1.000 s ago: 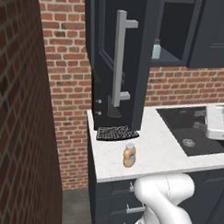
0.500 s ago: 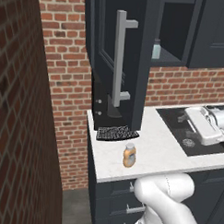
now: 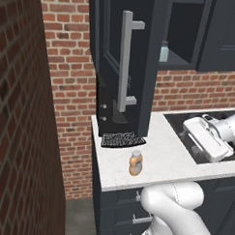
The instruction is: Put the shaker and condiment bottle from the counter next to their counterparts in the cabinet.
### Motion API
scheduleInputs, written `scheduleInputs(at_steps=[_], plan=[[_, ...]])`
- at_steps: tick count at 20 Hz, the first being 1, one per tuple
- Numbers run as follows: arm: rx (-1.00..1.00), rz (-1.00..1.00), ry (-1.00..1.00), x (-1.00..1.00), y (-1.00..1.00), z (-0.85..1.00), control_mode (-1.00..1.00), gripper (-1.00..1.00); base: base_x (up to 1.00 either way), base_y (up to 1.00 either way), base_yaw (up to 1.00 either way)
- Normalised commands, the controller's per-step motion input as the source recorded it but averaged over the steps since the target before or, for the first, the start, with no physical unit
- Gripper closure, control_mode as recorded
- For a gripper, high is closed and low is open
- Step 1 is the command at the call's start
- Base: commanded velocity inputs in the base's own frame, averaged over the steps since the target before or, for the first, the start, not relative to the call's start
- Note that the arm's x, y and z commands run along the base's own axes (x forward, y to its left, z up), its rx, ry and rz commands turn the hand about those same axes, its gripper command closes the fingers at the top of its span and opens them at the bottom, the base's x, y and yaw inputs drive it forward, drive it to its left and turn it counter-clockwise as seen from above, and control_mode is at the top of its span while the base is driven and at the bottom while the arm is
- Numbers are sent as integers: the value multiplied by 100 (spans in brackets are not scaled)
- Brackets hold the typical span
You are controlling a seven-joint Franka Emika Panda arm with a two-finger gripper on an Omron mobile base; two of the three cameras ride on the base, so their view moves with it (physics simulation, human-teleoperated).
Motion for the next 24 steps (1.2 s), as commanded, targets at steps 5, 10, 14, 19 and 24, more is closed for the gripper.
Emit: scheduleInputs(at_steps=[5, 10, 14, 19, 24], plan=[[-7, 9, -6, 0, 21, -57, -100, -100, 0, 0, 0], [-1, 8, 0, 4, 19, -3, -100, -100, 0, 0, 0], [0, 7, 0, 14, 9, 0, -100, -100, 0, 0, 0], [-1, 7, 6, 31, 1, -12, -100, -100, 0, 0, 0], [-1, 5, 7, 36, 2, -25, -100, -100, 0, 0, 0]])
